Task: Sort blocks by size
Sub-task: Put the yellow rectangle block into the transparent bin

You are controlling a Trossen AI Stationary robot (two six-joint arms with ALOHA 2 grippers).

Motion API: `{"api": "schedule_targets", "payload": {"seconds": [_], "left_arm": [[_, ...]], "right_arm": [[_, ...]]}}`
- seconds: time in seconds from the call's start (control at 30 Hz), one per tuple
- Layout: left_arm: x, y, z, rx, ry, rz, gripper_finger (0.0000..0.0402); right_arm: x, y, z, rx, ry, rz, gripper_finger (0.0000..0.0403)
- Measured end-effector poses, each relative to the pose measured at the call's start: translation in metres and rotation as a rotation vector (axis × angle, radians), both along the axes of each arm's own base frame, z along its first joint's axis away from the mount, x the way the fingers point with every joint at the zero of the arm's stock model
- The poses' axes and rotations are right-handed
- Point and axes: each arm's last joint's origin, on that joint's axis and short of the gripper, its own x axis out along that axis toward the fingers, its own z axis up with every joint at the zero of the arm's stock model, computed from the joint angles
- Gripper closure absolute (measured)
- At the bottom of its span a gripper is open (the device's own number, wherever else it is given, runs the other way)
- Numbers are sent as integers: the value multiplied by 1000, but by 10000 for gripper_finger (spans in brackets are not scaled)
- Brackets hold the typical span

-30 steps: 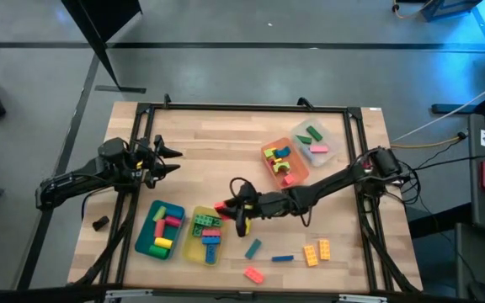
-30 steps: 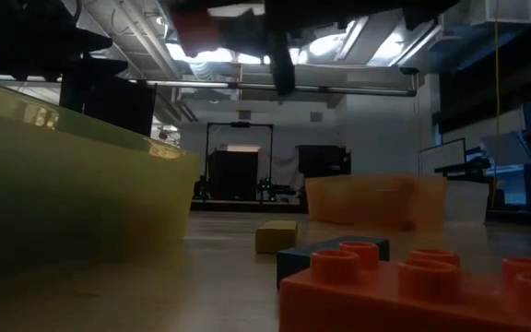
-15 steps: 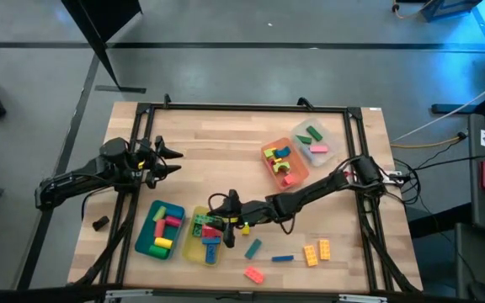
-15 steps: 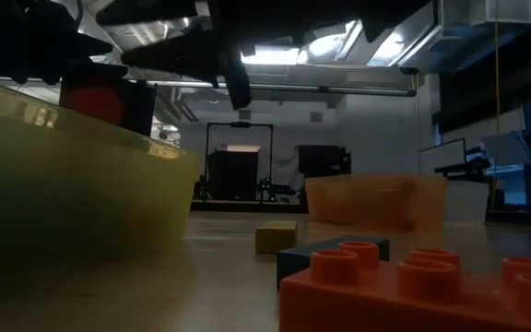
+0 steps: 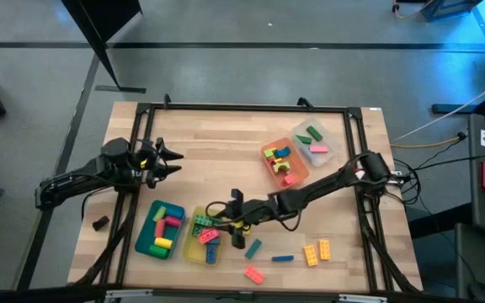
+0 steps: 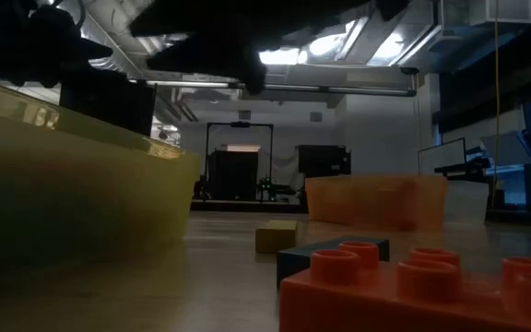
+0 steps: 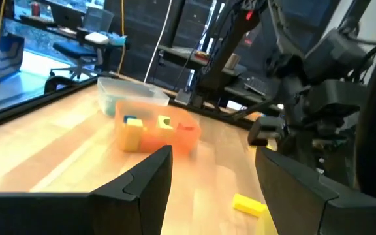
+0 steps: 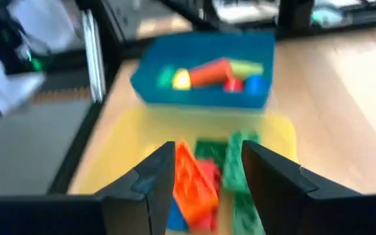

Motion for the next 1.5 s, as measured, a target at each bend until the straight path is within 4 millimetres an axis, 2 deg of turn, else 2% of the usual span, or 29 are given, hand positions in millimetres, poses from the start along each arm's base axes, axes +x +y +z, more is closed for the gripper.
{"api": "schedule_targets", "payload": {"seconds": [0.1, 0.23, 0.5, 0.7, 0.83, 0.97, 1.2, 1.37, 1.5], "left_arm": [[0, 0, -1, -2, 12, 0, 196], [0, 0, -2, -9, 19, 0, 196], [0, 0, -2, -4, 19, 1, 196], [0, 0, -2, -3, 18, 0, 196], [0, 0, -2, -3, 18, 0, 196], [0, 0, -2, -2, 18, 0, 196], [0, 0, -2, 27, 20, -1, 196], [0, 0, -2, 25, 20, 0, 196], [0, 0, -2, 25, 20, 0, 196]], "right_arm": [[-10, -3, 4, -16, 102, -9, 226], [-19, -6, 5, 120, 224, -106, 230], [-33, -10, -12, 247, 478, -251, 243], [-42, -13, -19, 336, 593, -403, 256], [-46, -16, -25, 368, 631, -526, 267], [-45, -16, -30, 372, 634, -561, 275], [-42, -15, -32, 385, 617, -553, 276], [-36, -11, -28, 417, 589, -443, 276], [-35, -7, -36, 405, 599, -424, 276]]}}
